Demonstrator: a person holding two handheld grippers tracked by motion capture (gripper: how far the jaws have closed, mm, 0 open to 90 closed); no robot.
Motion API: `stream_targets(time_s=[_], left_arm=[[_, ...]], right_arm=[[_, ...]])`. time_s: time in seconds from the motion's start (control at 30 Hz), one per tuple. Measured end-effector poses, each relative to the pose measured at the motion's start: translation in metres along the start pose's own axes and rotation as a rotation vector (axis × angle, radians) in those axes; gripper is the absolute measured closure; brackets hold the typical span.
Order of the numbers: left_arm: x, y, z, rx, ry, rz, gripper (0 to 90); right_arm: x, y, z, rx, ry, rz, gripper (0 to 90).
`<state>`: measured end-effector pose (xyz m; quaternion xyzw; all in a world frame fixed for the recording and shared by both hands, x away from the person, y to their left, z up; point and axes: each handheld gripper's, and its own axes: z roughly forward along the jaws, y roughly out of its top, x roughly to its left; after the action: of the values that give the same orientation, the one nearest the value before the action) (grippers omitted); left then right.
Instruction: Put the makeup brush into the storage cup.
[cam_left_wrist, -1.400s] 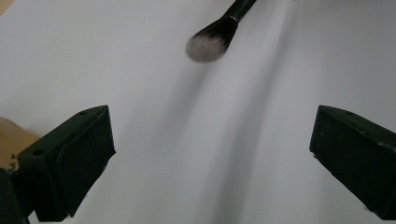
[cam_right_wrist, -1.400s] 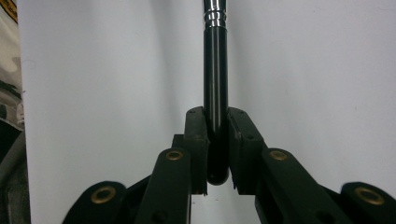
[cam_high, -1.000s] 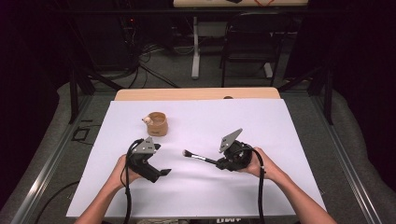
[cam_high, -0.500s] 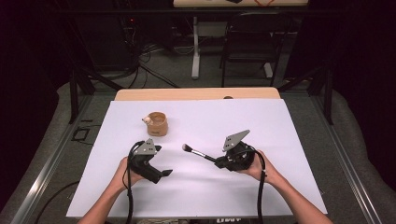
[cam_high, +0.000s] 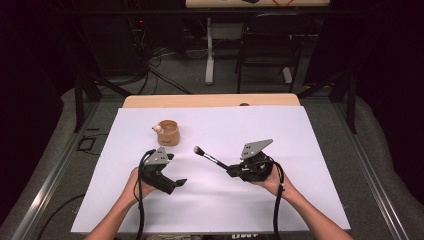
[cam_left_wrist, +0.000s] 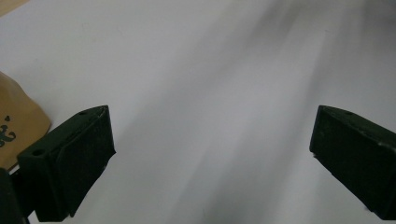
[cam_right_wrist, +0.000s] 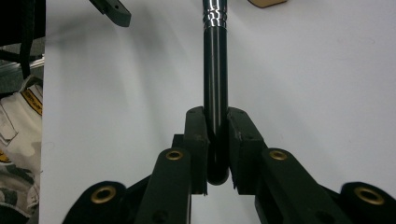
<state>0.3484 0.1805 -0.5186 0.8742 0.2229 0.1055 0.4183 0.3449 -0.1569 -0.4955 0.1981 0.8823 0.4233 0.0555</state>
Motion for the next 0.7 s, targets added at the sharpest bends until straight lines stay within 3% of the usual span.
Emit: stream_targets(time_s=[0.7], left_arm=[[-0.0048, 0.0100, 0.0072, -0.079, -0.017, -0.027, 0.0]], right_arm=[[0.0035, 0.0041, 0.0027, -0.113, -0.018, 0.024, 79.5]])
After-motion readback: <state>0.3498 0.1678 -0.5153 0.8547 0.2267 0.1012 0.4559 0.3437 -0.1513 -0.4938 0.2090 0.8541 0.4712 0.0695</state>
